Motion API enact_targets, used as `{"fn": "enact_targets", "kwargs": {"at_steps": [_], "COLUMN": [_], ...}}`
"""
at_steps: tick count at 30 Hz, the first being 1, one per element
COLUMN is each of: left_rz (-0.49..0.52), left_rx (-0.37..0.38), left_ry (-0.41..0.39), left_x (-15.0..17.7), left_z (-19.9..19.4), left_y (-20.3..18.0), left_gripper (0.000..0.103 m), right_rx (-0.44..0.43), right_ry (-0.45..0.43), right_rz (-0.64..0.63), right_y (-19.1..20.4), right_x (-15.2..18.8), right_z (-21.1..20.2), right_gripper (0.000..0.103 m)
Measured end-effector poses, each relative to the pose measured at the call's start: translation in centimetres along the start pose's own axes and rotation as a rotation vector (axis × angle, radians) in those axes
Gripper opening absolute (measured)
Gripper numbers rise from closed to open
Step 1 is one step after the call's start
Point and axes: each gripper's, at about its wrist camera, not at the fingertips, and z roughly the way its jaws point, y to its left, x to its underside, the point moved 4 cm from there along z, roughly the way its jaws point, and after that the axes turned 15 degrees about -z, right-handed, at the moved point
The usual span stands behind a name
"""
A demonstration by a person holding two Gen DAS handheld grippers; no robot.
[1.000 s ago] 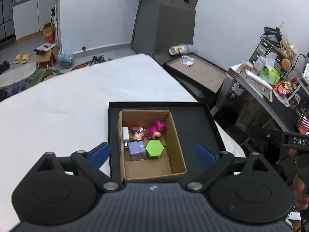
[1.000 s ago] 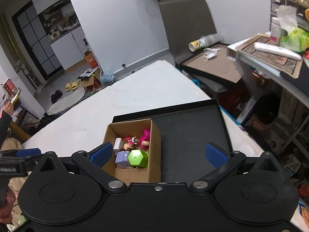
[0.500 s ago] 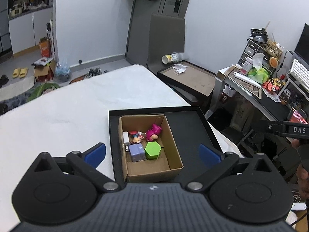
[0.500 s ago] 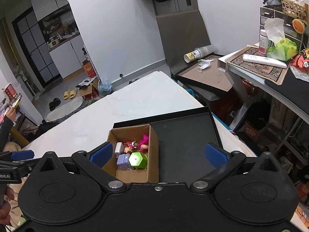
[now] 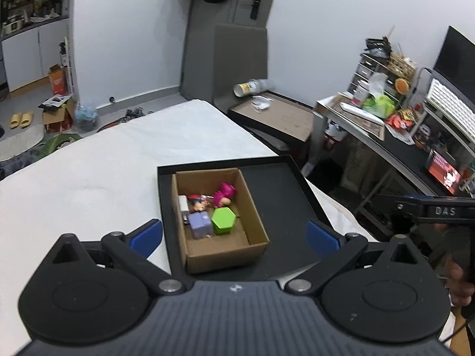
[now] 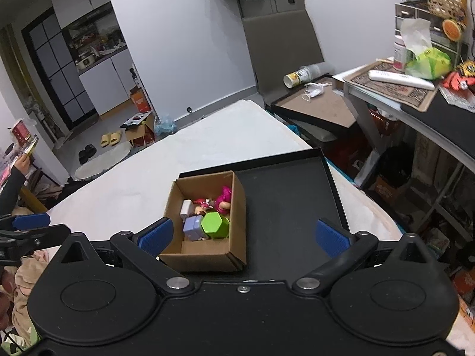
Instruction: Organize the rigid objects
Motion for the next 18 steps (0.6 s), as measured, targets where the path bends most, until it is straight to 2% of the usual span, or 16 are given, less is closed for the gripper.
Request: {"fn": "enact_targets", "kwargs": {"at_steps": [11,18], "left_rz": [0.019,0.006], "left_rx": [-0.027,-0.048], "left_ry": [0.003,0.011], "left_x": [1.6,2.0], "left_z": [-0.6,-0.9], "left_y": [-0.5,0.3], "left_gripper": [0.102,0.102], "right_rx": [0.032,0.013], "right_ry": [0.023,0.039], "right_rz": [0.017,0.005], "right_y": [-0.5,0.3], "right_x": [1.8,2.2], "right_z": [-1.4,-1.4], "right_gripper": [0.103,0.103]}}
